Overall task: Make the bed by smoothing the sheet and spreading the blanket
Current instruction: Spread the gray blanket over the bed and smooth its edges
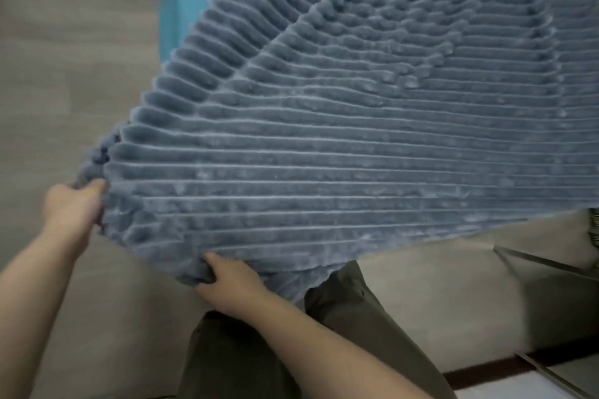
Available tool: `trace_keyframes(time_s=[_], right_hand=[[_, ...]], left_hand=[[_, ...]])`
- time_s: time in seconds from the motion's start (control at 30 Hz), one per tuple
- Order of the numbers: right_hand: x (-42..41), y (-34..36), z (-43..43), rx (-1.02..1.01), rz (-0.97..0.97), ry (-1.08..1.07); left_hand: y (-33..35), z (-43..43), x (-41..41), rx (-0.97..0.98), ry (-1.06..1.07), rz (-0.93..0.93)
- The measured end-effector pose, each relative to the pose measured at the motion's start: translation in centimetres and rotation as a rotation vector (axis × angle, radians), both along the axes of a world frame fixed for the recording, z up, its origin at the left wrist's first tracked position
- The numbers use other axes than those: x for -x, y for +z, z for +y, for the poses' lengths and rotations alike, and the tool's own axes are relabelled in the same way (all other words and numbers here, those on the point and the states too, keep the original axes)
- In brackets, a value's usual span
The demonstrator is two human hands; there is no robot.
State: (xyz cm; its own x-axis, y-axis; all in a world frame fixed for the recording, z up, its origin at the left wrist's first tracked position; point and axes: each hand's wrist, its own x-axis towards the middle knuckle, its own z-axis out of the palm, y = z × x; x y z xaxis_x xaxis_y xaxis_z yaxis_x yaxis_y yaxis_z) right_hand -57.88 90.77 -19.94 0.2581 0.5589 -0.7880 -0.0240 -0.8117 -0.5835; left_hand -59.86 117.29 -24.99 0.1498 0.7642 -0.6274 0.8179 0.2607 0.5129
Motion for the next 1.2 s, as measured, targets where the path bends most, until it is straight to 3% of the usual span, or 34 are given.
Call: trace_keyframes(time_s=[0.17,0.3,0.43,0.57,0.77,0.93,1.07,1.2], right_hand=[[2.1,-3.4,-1.0,0.092,0.036,-0.072],[0.9,-4.2,-2.5,0.141,-0.163,-0.320],[-2.1,-4.9,-4.1,0.154,-0.365,-0.500],[-5.4,-6.1,-4.7,0.353,-0.564,-0.395],[-8.0,-8.0,-2.5,0.483,-0.319,-0.039],[-8.4,-7.6,-1.5,0.444,-0.199,-0.034],[-10.7,-6.5,-1.0,0.451,-0.004,-0.011],[-14.1,-4.8,0.6,0.465,0.061,-0.107]], left_hand=[[-1.3,-1.4,1.1,-0.114,-0.197,0.110],[-1.7,-0.5,1.7,-0.235,-0.453,0.231],[-2.1,0.5,2.5,-0.201,-0.658,0.378],[-2.0,0.3,0.8,-0.177,-0.622,0.411],[-1.9,0.5,-6.3,0.005,-0.569,0.185],[-1.0,0.4,-14.2,-0.120,-0.687,-0.003],[-1.4,0.0,-20.0,-0.098,-0.761,0.029],[-1.6,-0.3,-23.3,-0.108,-0.608,0.118]])
